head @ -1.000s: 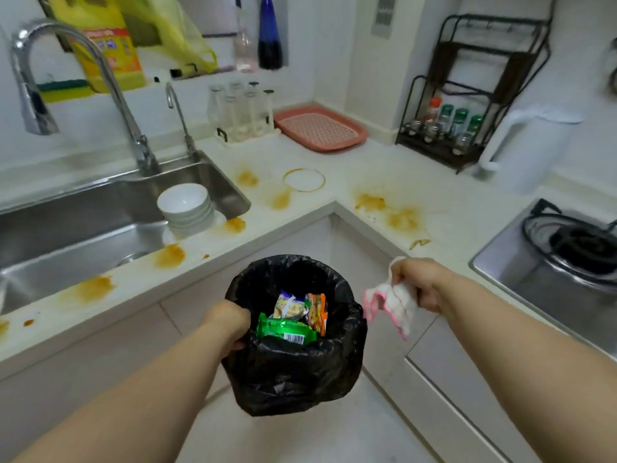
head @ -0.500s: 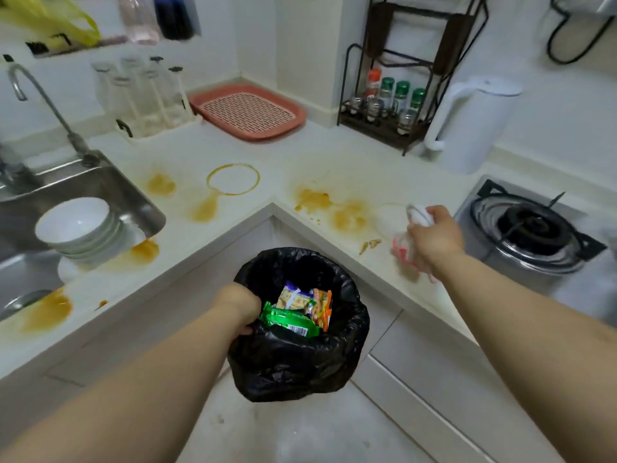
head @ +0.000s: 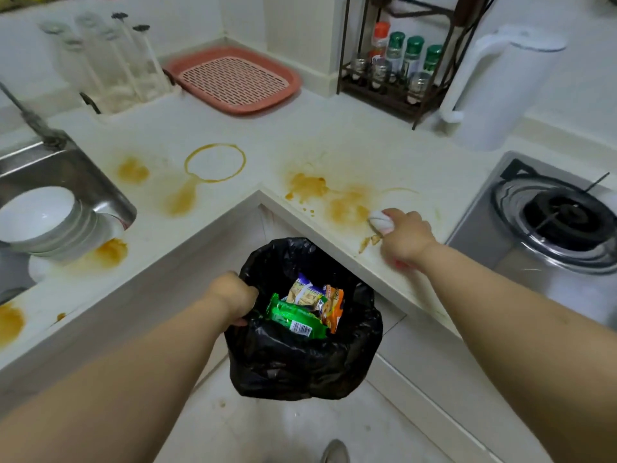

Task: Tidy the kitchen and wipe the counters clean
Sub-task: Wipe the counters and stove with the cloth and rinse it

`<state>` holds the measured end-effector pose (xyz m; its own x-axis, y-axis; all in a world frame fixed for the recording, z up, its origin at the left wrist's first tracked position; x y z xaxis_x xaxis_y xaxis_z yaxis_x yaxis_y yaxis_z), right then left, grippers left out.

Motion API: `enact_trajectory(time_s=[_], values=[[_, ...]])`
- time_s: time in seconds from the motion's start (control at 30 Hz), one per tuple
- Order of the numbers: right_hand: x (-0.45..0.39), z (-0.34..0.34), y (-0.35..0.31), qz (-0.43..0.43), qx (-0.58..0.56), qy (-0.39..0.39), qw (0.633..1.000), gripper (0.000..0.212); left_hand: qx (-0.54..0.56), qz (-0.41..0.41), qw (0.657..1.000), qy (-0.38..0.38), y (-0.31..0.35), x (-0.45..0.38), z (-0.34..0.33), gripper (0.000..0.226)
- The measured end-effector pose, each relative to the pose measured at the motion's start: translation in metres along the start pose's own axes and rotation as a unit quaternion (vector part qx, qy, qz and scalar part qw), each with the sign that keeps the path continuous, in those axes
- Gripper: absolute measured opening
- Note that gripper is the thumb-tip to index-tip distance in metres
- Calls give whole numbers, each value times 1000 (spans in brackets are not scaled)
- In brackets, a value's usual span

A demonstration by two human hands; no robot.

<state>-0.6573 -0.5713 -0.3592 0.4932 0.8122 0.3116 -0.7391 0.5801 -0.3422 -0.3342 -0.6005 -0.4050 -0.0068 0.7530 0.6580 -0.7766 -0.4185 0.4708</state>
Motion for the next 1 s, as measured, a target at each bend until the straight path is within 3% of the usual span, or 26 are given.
enact_trajectory(time_s=[0.1,0.27,0.37,0.4,0.47,0.53,0.63,0.77,0.87,0.93,1.0], values=[[17,-27,-42,92,-58,-44,993,45,-11,-12,1000,4,3,-5,3,14],[48,-36,-69,76,-215,-124,966,39,-4,-27,1000,3,9,-6,8,14],[50,-11,-68,65,-332,-89,937,18,-29,-46,998,15,14,-13,15,23],[41,0,-60,52,-354,-56,932,22,-36,-42,998,9,14,-16,16,20],[24,24,-39,14,-346,7,938,36,-41,-31,999,-3,14,-19,18,10],[17,40,-18,-39,-321,42,945,28,-43,-29,999,0,16,-24,21,13],[21,30,-19,-48,-301,-14,952,21,-44,-32,999,0,17,-29,21,12],[30,-2,-49,9,-166,-58,984,12,-51,-30,998,-1,15,-32,22,10],[41,-24,-77,56,-136,-133,980,15,-59,-30,998,2,15,-32,24,13],[38,-33,-80,59,-171,-138,974,9,-60,-31,998,1,16,-32,25,14],[31,-32,-72,25,-243,-113,963,18,-59,-31,998,-1,16,-31,26,15]])
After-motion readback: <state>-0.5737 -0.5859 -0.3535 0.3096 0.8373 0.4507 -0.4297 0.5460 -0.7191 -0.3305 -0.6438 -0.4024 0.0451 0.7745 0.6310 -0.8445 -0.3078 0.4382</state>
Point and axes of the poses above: each hand's wrist, its own x-axis away from the middle knuckle, its own z-axis out of the back of the hand, y = z × x, the point moved 9 cm from there along -x, towards the middle knuckle
